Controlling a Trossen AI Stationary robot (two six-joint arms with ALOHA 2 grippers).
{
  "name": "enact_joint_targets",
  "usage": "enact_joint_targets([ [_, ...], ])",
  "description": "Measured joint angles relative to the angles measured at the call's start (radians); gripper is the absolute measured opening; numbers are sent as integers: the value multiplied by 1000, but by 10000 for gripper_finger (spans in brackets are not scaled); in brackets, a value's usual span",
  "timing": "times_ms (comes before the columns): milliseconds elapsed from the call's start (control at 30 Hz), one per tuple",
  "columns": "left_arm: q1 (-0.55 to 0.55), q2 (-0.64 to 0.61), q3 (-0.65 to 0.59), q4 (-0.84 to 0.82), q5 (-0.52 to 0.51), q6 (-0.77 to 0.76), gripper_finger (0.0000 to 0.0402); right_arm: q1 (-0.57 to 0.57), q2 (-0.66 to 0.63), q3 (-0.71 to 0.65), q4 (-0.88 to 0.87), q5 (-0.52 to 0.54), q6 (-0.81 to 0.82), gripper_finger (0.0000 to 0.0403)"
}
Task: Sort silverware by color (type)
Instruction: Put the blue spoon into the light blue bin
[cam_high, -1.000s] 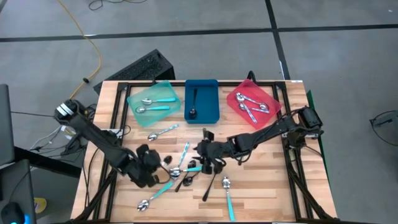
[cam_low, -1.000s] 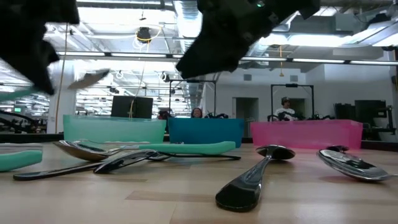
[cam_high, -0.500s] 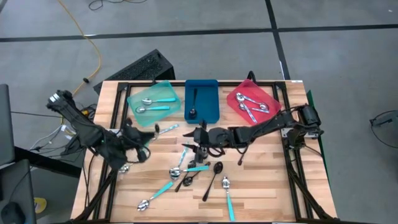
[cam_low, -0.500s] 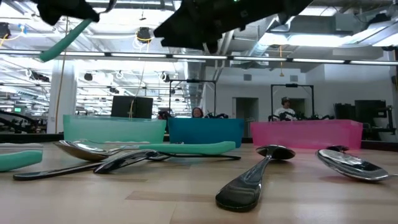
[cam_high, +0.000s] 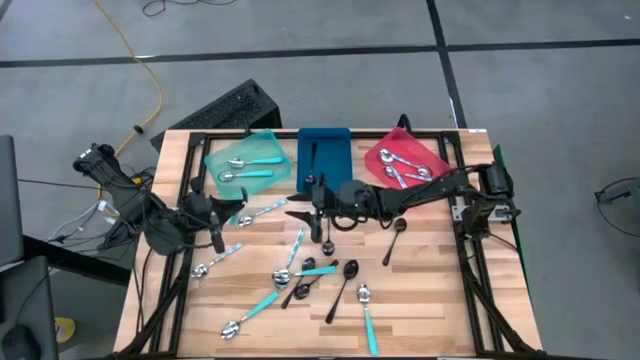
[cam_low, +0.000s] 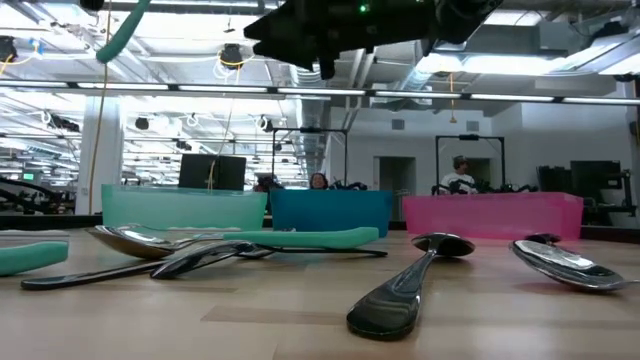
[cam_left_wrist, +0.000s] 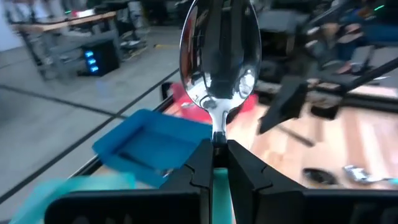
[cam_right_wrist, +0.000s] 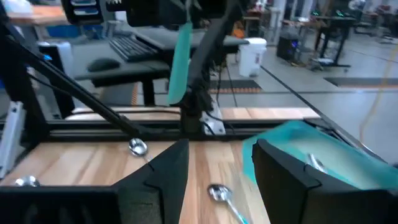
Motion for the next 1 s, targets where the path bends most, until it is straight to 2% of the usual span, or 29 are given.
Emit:
enact_joint_targets([
  [200,47,1,0,275,110,274,8,12,0,0,80,-118,-1,201],
  [300,105,25,1,447,272,440,8,23,0,0,112,-124,-1,204],
  [400,163,45,1,523,397,532,8,35,0,0,133,-124,-1,207],
  [633,269,88,1,560,581,584,8,58,0,0,168,-102,-22,215],
  [800,322,107,1,561,625,640,8,69,0,0,171,-88,-51,239],
  [1000,401,113,1,603,785,650,8,65,0,19,178,-70,-54,266],
])
